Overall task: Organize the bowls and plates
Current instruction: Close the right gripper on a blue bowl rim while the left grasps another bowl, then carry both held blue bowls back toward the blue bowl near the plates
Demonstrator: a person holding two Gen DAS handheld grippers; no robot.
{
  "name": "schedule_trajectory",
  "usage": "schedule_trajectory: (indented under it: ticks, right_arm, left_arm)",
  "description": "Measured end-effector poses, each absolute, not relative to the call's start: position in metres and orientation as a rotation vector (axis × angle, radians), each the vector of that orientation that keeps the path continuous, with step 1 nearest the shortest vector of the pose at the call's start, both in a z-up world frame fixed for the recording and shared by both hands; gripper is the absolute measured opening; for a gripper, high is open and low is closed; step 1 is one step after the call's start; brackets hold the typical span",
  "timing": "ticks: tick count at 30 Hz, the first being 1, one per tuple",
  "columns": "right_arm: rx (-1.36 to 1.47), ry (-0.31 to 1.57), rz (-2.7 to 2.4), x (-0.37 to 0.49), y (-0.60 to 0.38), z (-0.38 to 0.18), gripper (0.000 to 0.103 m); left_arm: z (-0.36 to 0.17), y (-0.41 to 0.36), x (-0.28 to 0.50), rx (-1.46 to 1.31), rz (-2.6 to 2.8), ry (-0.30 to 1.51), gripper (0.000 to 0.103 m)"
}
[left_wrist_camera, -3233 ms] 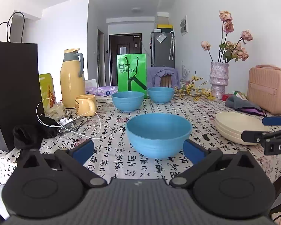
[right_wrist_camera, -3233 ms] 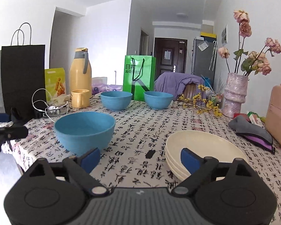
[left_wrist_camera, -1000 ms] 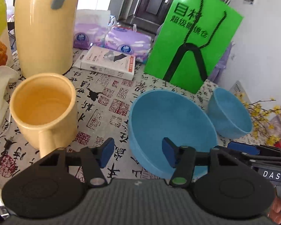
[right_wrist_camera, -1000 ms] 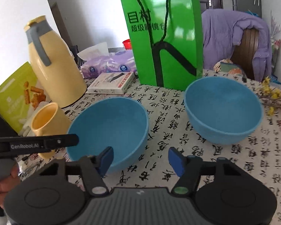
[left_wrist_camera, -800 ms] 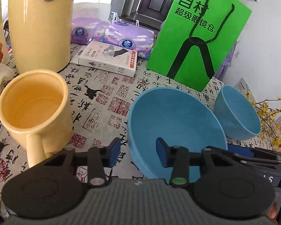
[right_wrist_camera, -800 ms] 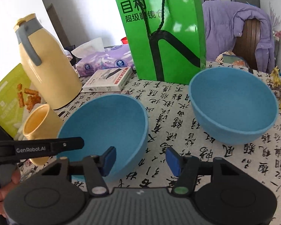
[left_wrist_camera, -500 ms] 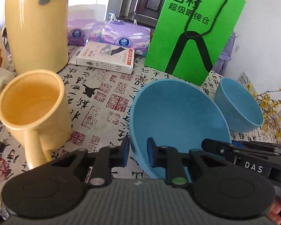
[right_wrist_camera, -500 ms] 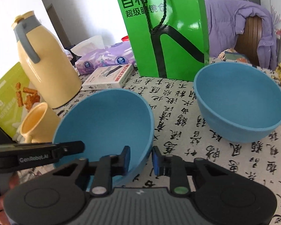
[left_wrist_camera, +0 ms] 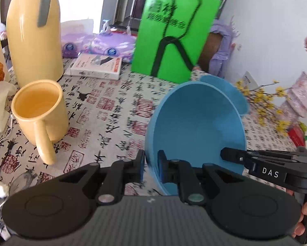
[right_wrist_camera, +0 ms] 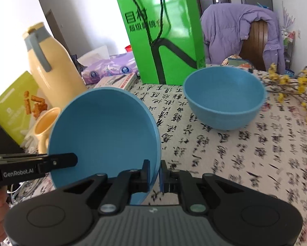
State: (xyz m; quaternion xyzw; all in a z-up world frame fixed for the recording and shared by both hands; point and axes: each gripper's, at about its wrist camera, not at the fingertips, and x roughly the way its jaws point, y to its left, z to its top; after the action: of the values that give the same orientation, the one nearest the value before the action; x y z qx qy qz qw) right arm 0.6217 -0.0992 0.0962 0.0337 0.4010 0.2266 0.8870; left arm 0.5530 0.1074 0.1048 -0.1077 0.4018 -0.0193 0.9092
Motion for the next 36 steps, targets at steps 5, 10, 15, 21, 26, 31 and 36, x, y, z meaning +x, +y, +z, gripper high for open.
schedule_trajectory:
  ticks: [5, 10, 15, 21, 26, 31, 36]
  right_arm:
    - [0.055, 0.778, 0.462, 0.58, -0.121, 0.123, 0.009]
    - [0.051, 0.72, 0.451, 0.536, -0.146, 0.148, 0.009]
    - [0.057, 0.658, 0.429, 0.487, -0.17, 0.165, 0.01]
    - [0.093, 0.587, 0.415, 0.422, -0.196, 0.173, 0.01]
    - [0.07, 0.511, 0.419, 0.367, -0.207, 0.171, 0.01]
    - [0.052, 0.483, 0.416, 0.323, -0.216, 0.168, 0.01]
    - [0.041, 0.474, 0.408, 0.277, -0.221, 0.158, 0.011]
  left_arm:
    - [0.128, 0.083, 0.516, -0.184, -0.067, 0.781, 0.013]
    - [0.148, 0.063, 0.48, -0.174, -0.111, 0.742, 0.013]
    - [0.164, 0.044, 0.443, -0.152, -0.161, 0.71, 0.014]
    - [0.171, 0.023, 0.385, -0.13, -0.182, 0.661, 0.013]
    - [0.165, 0.012, 0.332, -0.127, -0.193, 0.59, 0.013]
    - [0.155, 0.008, 0.289, -0.152, -0.201, 0.577, 0.013]
    - [0.151, 0.001, 0.244, -0.148, -0.196, 0.514, 0.013]
